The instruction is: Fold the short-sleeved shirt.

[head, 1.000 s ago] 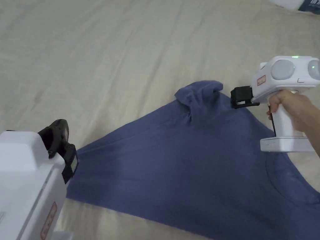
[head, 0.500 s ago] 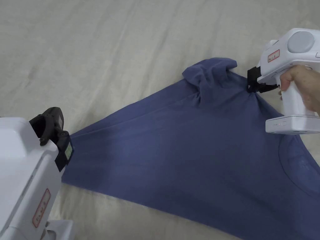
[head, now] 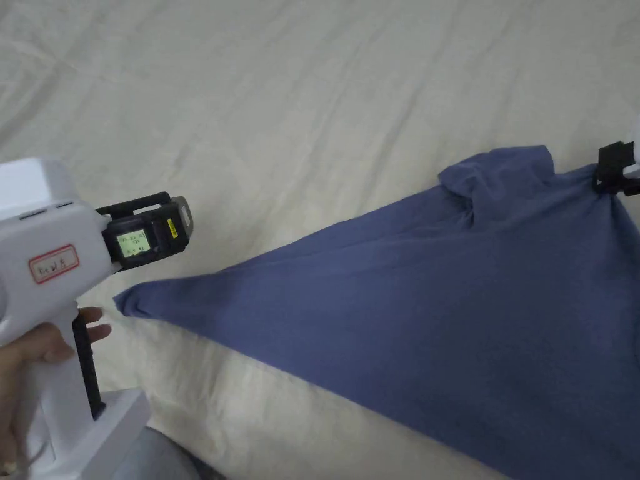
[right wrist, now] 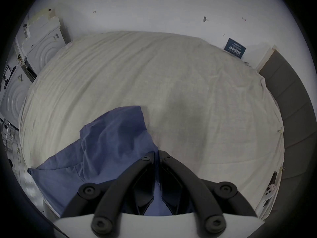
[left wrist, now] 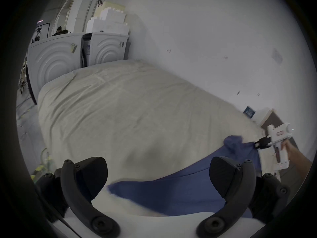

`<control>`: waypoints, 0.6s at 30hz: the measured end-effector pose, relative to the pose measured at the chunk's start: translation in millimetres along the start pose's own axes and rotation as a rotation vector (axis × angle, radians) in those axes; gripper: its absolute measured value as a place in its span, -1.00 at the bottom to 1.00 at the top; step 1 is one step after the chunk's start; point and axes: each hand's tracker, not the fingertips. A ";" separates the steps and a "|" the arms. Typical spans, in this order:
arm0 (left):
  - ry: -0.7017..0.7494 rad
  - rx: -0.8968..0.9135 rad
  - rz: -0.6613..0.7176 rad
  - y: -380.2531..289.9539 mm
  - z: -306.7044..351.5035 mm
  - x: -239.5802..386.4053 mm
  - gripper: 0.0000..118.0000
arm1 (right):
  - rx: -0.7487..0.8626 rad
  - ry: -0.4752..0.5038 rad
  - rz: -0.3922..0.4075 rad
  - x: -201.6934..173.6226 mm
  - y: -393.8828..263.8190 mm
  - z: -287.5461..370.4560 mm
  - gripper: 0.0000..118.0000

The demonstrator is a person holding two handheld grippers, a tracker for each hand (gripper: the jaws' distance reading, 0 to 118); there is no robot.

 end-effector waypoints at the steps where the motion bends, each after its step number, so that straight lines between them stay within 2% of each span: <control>1: 0.049 -0.037 -0.035 0.2 -4.2 -6.0 1.00 | 0.008 0.000 -0.005 -0.6 -1.3 5.1 -0.94; 5: 0.120 -0.180 -0.128 -11.7 -30.7 -24.3 0.97 | 0.024 -0.009 0.000 -6.0 -5.2 20.9 -0.94; 8: 0.124 -0.249 -0.074 -24.6 -49.6 -30.1 0.68 | 0.028 -0.016 0.002 -6.1 -6.2 26.2 -0.94; 11: 0.096 -0.287 -0.026 -37.8 -66.2 -32.4 0.48 | 0.034 -0.019 -0.005 -6.8 -7.5 30.7 -0.94; 12: 0.092 -0.300 -0.035 -42.1 -69.9 -30.1 0.37 | 0.033 -0.022 -0.006 -6.8 -7.6 31.8 -0.94; 15: 0.109 -0.319 -0.068 -53.8 -78.2 -22.9 -0.69 | 0.032 -0.037 -0.006 -6.6 -5.9 32.8 -0.94; 16: 0.089 -0.325 -0.073 -56.9 -75.5 -19.8 -0.88 | 0.036 -0.038 -0.008 -6.4 -5.7 33.4 -0.94; 18: 0.044 -0.321 -0.066 -59.8 -70.4 -15.9 -0.93 | 0.039 -0.038 -0.019 -6.6 -5.2 34.1 -0.94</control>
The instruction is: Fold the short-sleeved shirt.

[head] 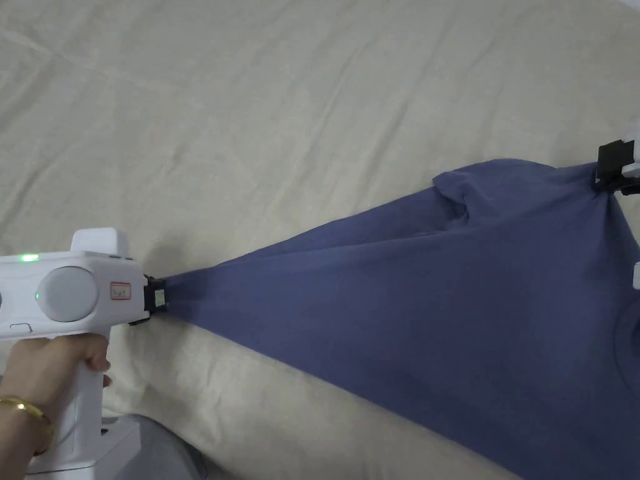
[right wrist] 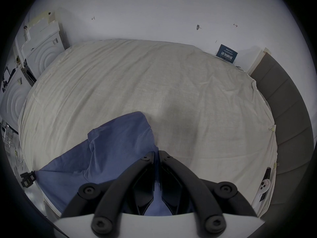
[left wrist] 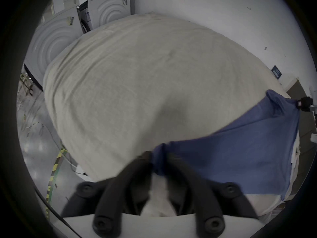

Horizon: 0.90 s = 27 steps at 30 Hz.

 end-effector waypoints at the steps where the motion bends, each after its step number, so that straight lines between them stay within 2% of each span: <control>1: 0.011 -0.010 -0.021 -0.3 -0.1 3.4 -0.96 | 0.004 -0.005 -0.004 -1.1 0.9 0.1 -0.94; 2: 0.018 -0.003 -0.063 -0.2 -0.1 3.6 -0.96 | 0.007 -0.007 -0.007 -1.1 1.2 0.8 -0.94; 5: 0.000 0.010 -0.009 3.9 7.4 -3.8 -0.99 | 0.014 -0.006 -0.022 -0.3 1.0 7.4 -0.94; 11: -0.120 0.273 0.099 36.9 61.5 -7.3 -0.99 | 0.077 -0.015 -0.017 12.5 -1.7 51.6 -0.94; 18: -0.159 0.512 -0.034 99.3 111.8 38.6 -0.99 | 0.207 -0.057 -0.031 57.2 -22.6 150.0 -0.94; 27: -0.280 0.713 -0.159 151.5 216.3 87.6 -0.99 | 0.423 -0.146 -0.132 125.5 -71.6 300.7 -0.94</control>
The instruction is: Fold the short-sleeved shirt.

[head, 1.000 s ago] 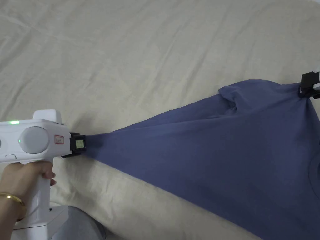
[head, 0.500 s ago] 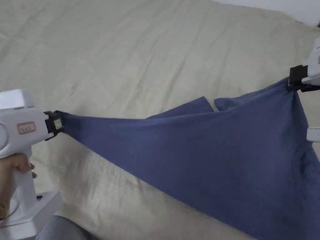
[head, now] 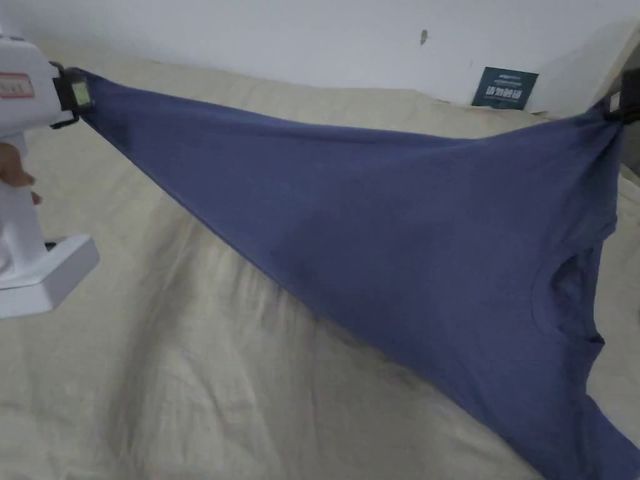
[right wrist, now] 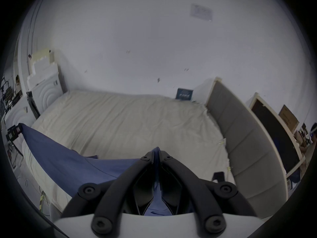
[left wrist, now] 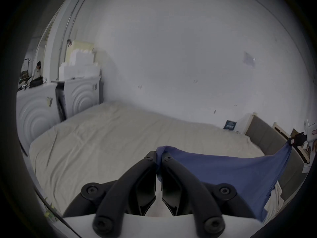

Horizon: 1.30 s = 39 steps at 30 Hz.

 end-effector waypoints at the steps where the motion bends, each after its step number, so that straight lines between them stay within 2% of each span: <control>1: -0.014 0.019 -0.004 12.4 5.3 4.4 -0.99 | 0.026 -0.015 -0.016 10.0 0.7 13.3 -0.94; 5: -0.021 0.093 -0.093 57.6 27.8 26.2 -0.99 | 0.089 -0.013 -0.089 45.2 7.5 63.2 -0.94; 8: -0.045 0.156 -0.161 88.2 47.9 42.3 -0.99 | 0.141 -0.031 -0.091 61.2 17.3 95.9 -0.94; 13: -0.106 0.194 -0.154 134.8 66.7 54.0 -0.99 | 0.232 -0.065 -0.111 69.4 39.1 141.5 -0.94; 18: -0.075 0.181 -0.192 170.3 60.5 58.6 -1.00 | 0.285 -0.090 -0.119 72.9 73.2 156.4 -0.94; 27: 0.070 0.174 -0.211 214.1 7.5 67.2 -1.00 | 0.325 -0.143 -0.095 48.4 138.9 115.8 -0.94; 31: 0.162 0.174 -0.255 232.7 -34.9 77.7 -1.00 | 0.334 -0.142 -0.139 38.0 168.3 79.0 -0.94; 34: 0.193 0.195 -0.266 245.3 -68.5 85.2 -1.00 | 0.331 -0.163 -0.141 29.0 192.0 47.1 -0.94; 38: 0.258 0.261 -0.285 243.5 -55.0 78.6 -1.00 | 0.342 -0.193 -0.139 20.6 220.5 4.4 -0.94; 39: 0.274 0.269 -0.305 245.9 -95.9 117.0 -1.00 | 0.348 -0.208 -0.122 18.2 226.9 -4.5 -0.94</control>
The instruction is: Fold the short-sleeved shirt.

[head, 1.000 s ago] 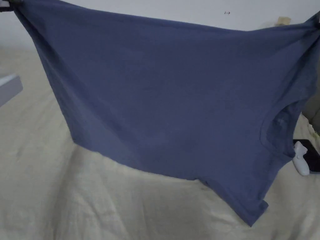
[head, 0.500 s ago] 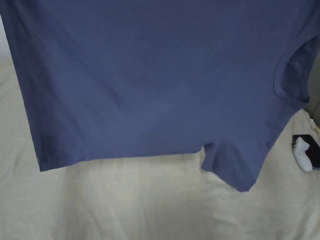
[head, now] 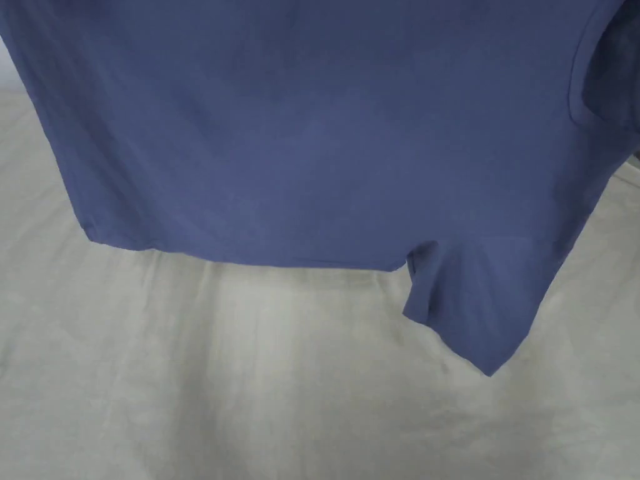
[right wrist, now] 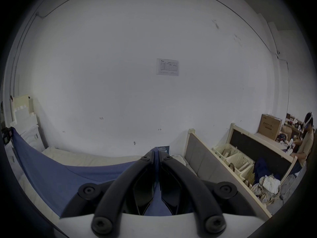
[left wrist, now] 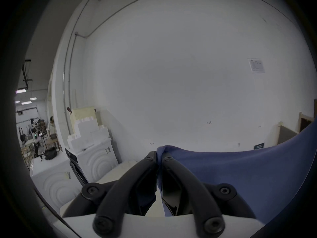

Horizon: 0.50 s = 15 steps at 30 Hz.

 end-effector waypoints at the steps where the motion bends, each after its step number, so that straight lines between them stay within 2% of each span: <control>1: 0.008 -0.001 -0.009 0.4 -4.0 3.3 -1.00 | 0.008 -0.006 0.009 -6.1 3.7 -12.1 -0.94; 3: 0.011 -0.005 -0.007 1.0 -8.3 1.2 -1.00 | 0.029 -0.019 0.033 -15.0 11.6 -33.9 -0.94; 4: 0.012 -0.010 -0.006 -3.2 -71.5 33.8 -1.00 | 0.031 -0.029 0.038 -19.0 15.2 -44.7 -0.94; 7: 0.015 -0.008 0.037 -6.4 -112.6 50.3 -1.00 | 0.060 -0.055 0.001 -24.2 22.1 -76.8 -0.94; 9: 0.033 0.007 0.110 -14.2 -114.8 60.5 -1.00 | 0.067 -0.052 -0.021 -27.3 22.8 -93.4 -0.94; 15: 0.044 0.033 0.105 -31.2 -149.0 86.8 -1.00 | 0.111 -0.077 -0.008 -36.1 2.9 -120.9 -0.94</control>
